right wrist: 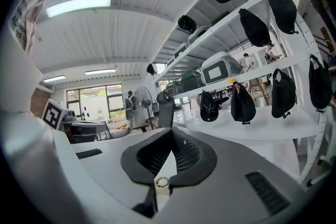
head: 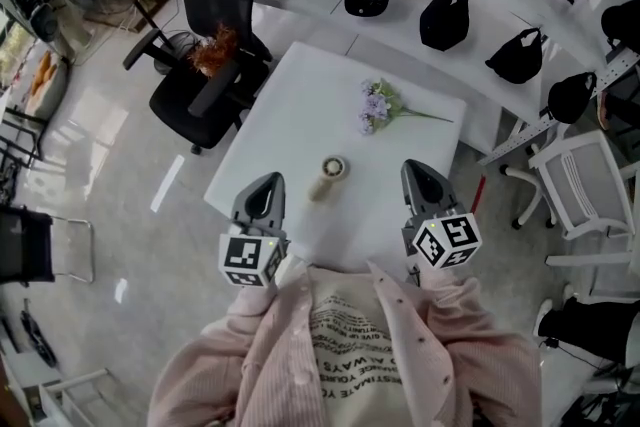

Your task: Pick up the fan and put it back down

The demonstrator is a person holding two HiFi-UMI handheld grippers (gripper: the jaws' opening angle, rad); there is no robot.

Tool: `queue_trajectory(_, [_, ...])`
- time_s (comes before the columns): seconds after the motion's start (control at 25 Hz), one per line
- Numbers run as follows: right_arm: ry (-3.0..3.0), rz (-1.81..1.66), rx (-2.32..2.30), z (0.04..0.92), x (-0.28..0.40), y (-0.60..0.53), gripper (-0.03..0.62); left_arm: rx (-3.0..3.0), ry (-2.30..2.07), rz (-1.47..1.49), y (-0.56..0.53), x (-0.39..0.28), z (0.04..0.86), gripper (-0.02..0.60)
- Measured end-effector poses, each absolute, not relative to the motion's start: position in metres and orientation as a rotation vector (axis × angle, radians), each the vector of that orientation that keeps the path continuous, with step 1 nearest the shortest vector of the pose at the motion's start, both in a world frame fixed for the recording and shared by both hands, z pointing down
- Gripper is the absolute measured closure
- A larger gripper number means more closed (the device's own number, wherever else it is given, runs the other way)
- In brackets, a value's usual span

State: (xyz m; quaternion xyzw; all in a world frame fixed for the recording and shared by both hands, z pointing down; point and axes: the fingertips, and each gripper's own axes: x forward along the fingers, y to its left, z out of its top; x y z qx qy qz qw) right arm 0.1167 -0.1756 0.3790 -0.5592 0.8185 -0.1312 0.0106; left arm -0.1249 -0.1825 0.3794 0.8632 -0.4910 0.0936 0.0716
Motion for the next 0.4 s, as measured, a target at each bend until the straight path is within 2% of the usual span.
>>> queue_trajectory(0.4, [2.566, -0.42, -1.748, 0.3842, 0.1112, -0.1734, 0.595, 2.566, -1.486, 0.281, -0.1813, -0.1329, 0.3832, 0.578])
